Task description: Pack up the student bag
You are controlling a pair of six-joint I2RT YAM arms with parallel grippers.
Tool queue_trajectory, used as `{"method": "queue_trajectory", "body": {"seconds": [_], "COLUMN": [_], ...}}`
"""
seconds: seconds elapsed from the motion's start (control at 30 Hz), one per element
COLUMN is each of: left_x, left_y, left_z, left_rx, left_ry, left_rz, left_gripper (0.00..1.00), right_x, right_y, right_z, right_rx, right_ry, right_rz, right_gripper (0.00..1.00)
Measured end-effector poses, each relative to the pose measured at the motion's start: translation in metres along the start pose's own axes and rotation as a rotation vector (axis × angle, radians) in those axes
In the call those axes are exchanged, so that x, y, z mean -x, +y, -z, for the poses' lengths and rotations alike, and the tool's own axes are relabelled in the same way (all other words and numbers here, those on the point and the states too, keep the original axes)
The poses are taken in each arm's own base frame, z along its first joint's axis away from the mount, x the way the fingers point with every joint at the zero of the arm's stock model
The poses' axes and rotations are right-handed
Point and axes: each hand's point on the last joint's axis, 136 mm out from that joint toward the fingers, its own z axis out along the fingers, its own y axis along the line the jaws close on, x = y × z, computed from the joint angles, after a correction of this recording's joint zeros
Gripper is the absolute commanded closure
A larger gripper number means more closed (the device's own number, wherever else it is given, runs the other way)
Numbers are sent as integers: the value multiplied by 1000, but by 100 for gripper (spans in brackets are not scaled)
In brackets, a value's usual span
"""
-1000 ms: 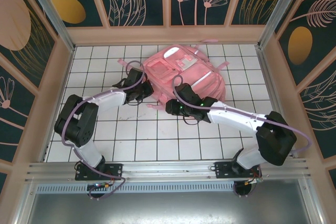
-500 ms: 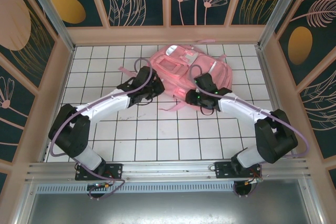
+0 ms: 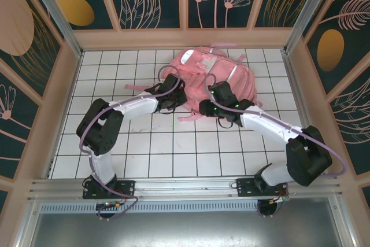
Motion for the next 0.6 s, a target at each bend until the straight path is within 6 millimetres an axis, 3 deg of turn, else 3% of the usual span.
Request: {"method": "queue_trajectory", "body": {"seconds": [0.17,0.4,0.6], "left_x": [4,7,7], "left_y": [-1,-1,-1], "left_z": [-3,-5,-5], "left_rx": [7,13,14], "left_ry": [-13,-24,-25], "left_rz": [1,1,1], "left_gripper": [100,100,100], "right_x": [-12,-31,-37], "right_y": [24,15,7], "right_z": [-11,-52,-73], "right_rx": [37,-7,-25], "right_ry": [8,67,79], "right_rz": [5,-56,-107], "right_gripper": [69,73,75]}}
